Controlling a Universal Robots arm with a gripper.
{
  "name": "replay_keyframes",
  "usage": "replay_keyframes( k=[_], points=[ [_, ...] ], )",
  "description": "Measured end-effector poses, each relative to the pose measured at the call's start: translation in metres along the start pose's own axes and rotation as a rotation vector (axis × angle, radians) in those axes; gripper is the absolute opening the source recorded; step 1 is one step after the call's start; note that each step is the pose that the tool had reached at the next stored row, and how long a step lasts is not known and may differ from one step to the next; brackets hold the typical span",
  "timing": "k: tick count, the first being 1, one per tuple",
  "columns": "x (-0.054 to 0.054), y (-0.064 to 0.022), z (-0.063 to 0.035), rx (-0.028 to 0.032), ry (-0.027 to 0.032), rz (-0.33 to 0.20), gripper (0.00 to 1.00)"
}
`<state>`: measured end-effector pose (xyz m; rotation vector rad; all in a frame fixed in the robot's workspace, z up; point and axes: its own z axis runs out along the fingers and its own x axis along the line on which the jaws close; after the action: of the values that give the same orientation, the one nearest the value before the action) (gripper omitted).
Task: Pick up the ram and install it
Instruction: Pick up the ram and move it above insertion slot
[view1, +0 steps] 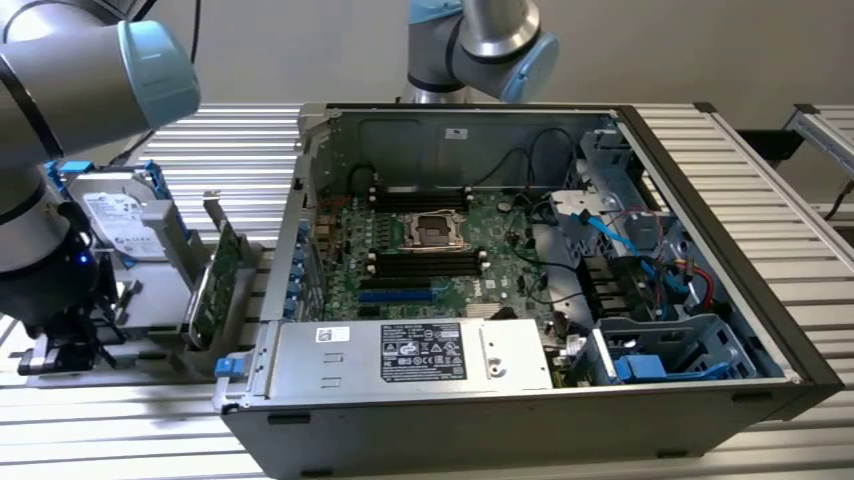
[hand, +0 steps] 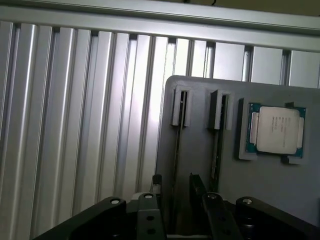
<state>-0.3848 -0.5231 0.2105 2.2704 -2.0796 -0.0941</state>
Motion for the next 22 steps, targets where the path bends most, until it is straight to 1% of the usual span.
replay_keyframes(
  k=[6,8,10,11,14,17,20,22],
  points=[
    [-0.004,-0.0024,0.0107,0.0,0.001,-0.001,0.36],
    [-0.005,-0.0028,0.0143,-0.0003,0.0031,-0.001,0.36],
    [-0.005,-0.0031,0.0178,-0.0005,0.0067,-0.001,0.36],
    [-0.005,-0.0032,0.0184,-0.0006,0.0079,-0.001,0.36],
    [-0.005,-0.0031,0.0183,-0.0008,0.0083,-0.001,0.36],
    [-0.005,-0.0031,0.0187,0.0002,0.0076,0.006,0.36],
    [-0.005,-0.0031,0.0195,0.0012,0.0061,0.025,0.36],
    [-0.005,-0.0031,0.0195,0.0019,0.0061,0.026,0.36]
  ],
)
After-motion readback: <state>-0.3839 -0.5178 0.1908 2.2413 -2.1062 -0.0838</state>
